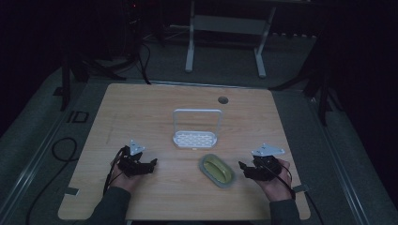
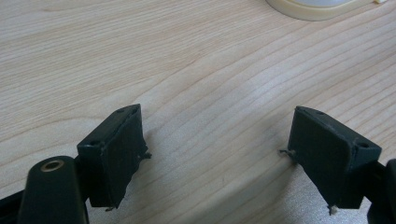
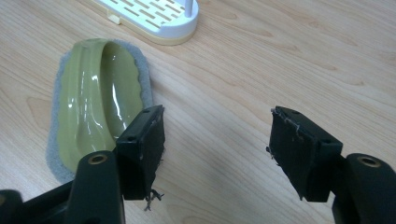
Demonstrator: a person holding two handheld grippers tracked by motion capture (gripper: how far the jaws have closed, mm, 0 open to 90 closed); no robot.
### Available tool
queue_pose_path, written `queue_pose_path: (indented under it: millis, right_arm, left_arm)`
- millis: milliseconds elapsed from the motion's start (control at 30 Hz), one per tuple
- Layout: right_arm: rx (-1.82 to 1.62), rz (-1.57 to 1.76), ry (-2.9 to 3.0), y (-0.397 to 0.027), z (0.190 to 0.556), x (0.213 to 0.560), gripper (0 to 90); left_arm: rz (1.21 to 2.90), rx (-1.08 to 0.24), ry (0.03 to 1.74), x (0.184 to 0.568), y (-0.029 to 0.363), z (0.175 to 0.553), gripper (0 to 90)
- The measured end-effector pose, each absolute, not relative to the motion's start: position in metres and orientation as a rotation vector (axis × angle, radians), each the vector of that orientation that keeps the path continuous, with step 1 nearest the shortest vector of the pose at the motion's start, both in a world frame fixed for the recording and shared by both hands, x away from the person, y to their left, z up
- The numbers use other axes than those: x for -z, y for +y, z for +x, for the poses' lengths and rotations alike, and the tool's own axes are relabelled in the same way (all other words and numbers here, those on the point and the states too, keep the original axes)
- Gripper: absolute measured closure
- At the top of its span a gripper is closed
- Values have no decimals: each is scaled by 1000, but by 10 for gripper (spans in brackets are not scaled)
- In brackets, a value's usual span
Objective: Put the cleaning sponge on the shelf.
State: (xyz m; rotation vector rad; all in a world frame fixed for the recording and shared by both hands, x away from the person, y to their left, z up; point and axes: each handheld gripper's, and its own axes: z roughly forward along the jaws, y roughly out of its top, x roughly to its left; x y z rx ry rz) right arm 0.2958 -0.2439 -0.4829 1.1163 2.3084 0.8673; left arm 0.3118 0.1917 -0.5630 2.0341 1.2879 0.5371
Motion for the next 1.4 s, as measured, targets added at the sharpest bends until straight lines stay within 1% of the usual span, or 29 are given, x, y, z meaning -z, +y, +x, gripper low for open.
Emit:
queue_pose_path:
  millis: [767,1400]
  right_arm:
    - [-807,1058,2342,-227,302,474,360]
    - [-828,1051,2379,-216,307,464,419]
  left_arm:
    - [2033,-538,1289,563,192,312,188]
    - [2033,-538,1289,563,192,312,188]
